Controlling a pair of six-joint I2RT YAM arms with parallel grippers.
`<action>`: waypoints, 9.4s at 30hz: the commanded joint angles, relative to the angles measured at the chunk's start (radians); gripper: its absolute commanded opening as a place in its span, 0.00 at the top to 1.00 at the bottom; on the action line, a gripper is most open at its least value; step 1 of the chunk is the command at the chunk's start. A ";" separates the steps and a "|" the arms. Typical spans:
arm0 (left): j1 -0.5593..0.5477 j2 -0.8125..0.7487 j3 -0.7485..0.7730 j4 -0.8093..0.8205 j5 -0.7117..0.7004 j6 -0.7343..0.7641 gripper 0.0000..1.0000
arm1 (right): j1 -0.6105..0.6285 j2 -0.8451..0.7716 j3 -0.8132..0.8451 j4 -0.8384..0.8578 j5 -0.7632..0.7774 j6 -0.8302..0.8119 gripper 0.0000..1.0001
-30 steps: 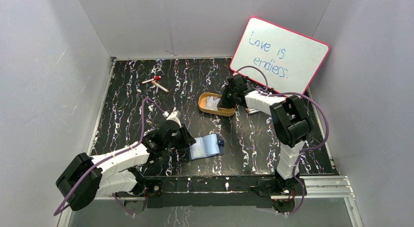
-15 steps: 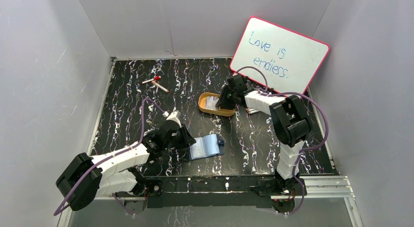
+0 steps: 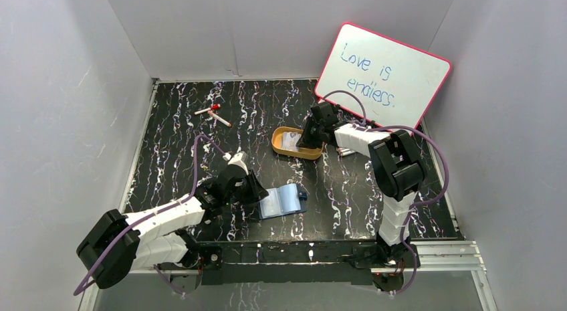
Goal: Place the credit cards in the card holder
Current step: Pick up the credit card from the storage box, then insert the credit card into the card holder.
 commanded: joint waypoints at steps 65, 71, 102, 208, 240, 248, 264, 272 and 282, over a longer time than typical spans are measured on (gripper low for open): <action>0.006 -0.258 0.101 -0.233 -0.234 -0.003 0.80 | -0.028 -0.582 -0.205 0.008 -0.186 -0.023 1.00; 0.009 -0.344 0.050 -0.175 -0.175 -0.009 0.71 | -0.028 -0.781 -0.360 0.048 -0.466 -0.090 1.00; 0.009 -0.196 -0.145 0.047 0.056 -0.080 0.73 | 0.251 -0.702 -0.828 0.596 -0.224 0.243 1.00; 0.009 -0.104 -0.181 0.050 -0.021 -0.166 1.00 | 0.399 -0.291 -0.735 0.774 -0.211 0.372 1.00; 0.011 -0.189 -0.110 -0.245 -0.114 -0.100 0.62 | 0.411 -0.291 -0.533 0.398 -0.211 0.199 0.52; 0.011 -0.130 -0.135 -0.125 -0.036 -0.084 0.64 | 0.425 -0.257 -0.502 0.376 -0.215 0.203 0.52; 0.011 -0.151 -0.164 -0.068 -0.018 -0.100 0.83 | 0.457 -0.234 -0.491 0.437 -0.244 0.246 0.60; 0.010 -0.196 -0.152 -0.121 -0.048 -0.097 0.82 | 0.457 -0.307 -0.485 0.368 -0.200 0.212 0.57; 0.010 -0.306 -0.087 -0.259 -0.132 -0.056 0.58 | 0.456 -0.518 -0.472 0.141 -0.049 0.118 0.49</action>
